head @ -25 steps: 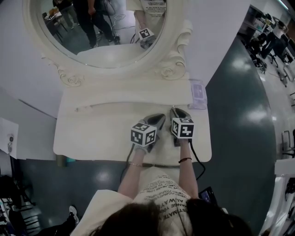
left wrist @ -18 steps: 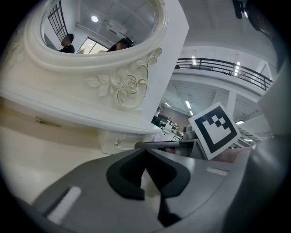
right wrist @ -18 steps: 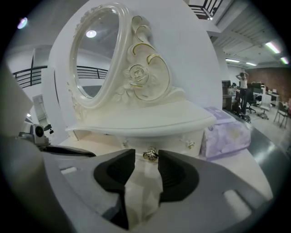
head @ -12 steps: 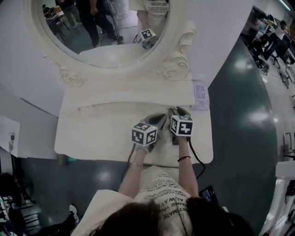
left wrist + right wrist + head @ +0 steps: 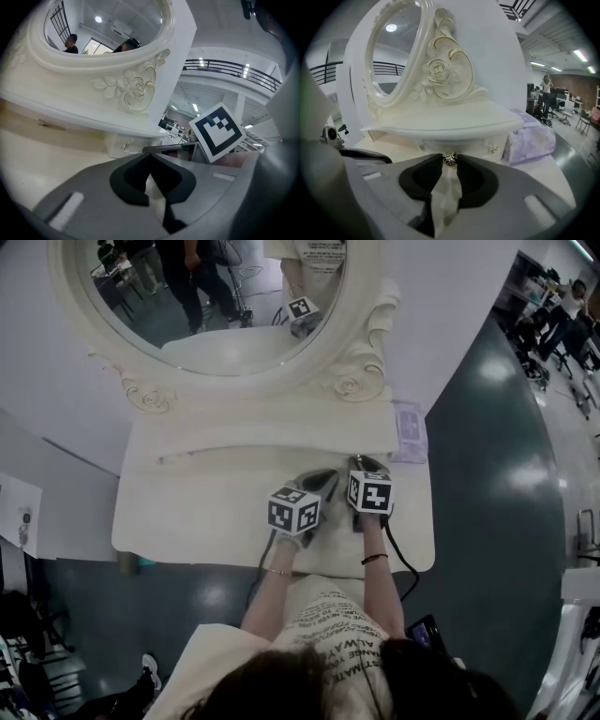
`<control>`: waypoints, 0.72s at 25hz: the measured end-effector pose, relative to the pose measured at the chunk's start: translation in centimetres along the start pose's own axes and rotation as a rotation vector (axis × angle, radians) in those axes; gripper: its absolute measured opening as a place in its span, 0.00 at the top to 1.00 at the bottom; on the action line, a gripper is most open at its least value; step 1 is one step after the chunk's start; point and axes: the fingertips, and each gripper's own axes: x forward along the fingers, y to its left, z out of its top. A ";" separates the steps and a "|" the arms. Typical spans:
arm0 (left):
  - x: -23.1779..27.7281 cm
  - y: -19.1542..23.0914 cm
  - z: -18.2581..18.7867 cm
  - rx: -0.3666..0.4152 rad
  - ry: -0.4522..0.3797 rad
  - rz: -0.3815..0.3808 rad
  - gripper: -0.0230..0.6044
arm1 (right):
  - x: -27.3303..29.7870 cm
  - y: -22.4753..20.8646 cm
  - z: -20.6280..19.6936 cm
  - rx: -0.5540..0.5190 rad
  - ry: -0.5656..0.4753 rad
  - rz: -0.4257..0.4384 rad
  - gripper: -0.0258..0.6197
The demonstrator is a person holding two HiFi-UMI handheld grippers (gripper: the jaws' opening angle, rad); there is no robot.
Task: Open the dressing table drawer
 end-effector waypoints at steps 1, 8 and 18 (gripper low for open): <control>0.0 0.0 0.0 0.000 0.001 -0.001 0.97 | 0.0 0.0 0.0 0.001 0.003 0.000 0.80; -0.1 -0.2 -0.1 -0.002 0.003 0.000 0.97 | -0.3 -0.1 -0.3 0.028 0.026 -0.004 0.80; -0.5 -0.5 0.0 -0.002 0.001 0.003 0.97 | -0.6 0.0 -0.4 0.036 0.031 0.004 0.80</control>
